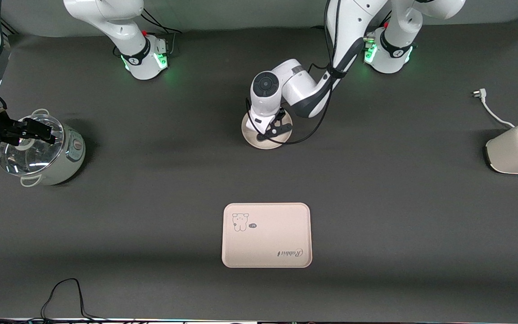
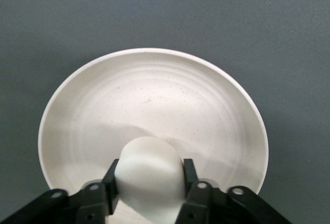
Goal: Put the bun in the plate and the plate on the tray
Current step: 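Carry the bun with the left gripper over the white plate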
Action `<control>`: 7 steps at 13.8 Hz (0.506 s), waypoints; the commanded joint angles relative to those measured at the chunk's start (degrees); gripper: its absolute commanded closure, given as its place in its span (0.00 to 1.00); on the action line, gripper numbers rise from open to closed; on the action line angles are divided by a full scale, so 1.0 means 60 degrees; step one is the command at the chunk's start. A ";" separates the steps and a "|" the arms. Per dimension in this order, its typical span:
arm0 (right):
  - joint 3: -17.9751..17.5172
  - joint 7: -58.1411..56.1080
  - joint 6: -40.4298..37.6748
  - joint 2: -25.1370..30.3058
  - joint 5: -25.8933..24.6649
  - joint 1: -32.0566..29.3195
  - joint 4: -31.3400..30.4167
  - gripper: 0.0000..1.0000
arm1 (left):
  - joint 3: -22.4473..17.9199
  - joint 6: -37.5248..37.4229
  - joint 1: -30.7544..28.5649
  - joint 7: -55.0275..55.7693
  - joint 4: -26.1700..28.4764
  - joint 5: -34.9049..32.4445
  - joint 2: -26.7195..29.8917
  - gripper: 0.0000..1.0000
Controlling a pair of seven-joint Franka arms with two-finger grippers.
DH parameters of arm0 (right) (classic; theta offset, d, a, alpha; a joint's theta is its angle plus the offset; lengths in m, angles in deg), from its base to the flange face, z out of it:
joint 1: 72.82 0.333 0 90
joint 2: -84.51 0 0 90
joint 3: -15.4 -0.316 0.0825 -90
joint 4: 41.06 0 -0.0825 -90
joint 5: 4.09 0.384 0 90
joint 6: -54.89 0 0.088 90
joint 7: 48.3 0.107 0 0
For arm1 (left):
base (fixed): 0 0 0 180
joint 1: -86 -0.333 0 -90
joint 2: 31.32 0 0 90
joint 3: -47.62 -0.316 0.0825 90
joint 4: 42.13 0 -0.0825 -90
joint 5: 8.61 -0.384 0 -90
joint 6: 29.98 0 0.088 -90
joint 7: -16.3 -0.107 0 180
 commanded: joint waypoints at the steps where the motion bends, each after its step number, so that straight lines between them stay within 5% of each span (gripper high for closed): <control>1: -0.0019 -0.0135 -0.0024 0.0129 -0.0168 -0.0008 -0.0033 0.00 | -0.0144 0.0071 0.0129 0.0364 0.0144 -0.0194 0.0212 0.00; 4: -0.0004 -0.0106 -0.0038 0.0202 -0.0168 -0.0008 -0.0018 0.00 | -0.0173 -0.0191 0.0012 0.0350 0.0085 -0.0194 0.0504 0.00; 7: 0.0112 -0.0091 -0.0038 0.0246 -0.0168 -0.0008 -0.0004 0.00 | -0.0188 -0.1856 -0.0893 -0.0015 0.0027 -0.0208 0.2023 0.00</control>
